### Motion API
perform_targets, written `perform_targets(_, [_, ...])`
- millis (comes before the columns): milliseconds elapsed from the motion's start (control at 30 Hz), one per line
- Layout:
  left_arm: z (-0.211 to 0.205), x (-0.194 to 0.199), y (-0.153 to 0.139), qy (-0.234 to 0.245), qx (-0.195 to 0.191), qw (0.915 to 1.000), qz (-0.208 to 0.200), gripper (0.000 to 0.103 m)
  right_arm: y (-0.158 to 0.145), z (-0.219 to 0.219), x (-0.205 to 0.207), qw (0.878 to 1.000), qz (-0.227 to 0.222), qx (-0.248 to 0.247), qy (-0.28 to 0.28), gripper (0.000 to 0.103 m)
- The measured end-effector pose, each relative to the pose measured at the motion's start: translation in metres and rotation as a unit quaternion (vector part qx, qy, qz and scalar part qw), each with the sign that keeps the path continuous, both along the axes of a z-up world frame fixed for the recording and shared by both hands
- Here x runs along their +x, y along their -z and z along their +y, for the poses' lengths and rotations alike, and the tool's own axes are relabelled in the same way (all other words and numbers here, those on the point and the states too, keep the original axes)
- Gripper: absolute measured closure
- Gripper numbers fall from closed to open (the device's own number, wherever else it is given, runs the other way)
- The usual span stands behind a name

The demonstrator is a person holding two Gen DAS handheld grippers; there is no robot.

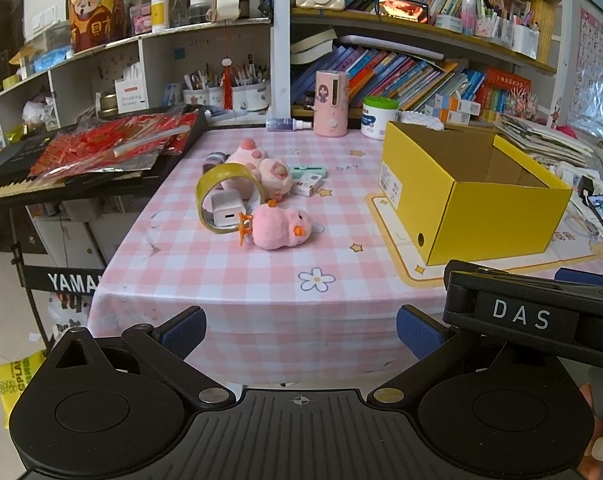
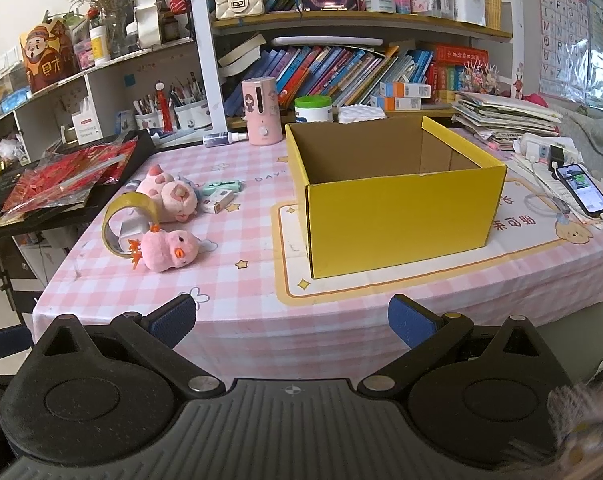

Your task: Organize objects

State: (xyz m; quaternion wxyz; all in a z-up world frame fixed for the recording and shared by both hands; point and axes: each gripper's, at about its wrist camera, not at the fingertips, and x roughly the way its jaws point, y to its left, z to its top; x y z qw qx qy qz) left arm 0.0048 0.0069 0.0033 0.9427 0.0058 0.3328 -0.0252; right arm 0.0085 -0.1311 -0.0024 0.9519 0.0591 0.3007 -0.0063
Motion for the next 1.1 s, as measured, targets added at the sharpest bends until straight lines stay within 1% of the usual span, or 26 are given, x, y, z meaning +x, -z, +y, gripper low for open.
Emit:
perform_targets(633, [0.005, 0.001, 0.005, -0.006, -0.006, 0.9999, 0.007, 0.001, 0.000, 0.004, 0.005, 1.000, 0.008, -0.012, -0.007, 0.000])
perform_targets(1100, [0.009, 0.005, 0.010, -0.012, -0.005, 0.9999, 0.010, 0.001, 0.007, 0.008, 0.012, 1.000, 0.012, -0.006, -0.017, 0.000])
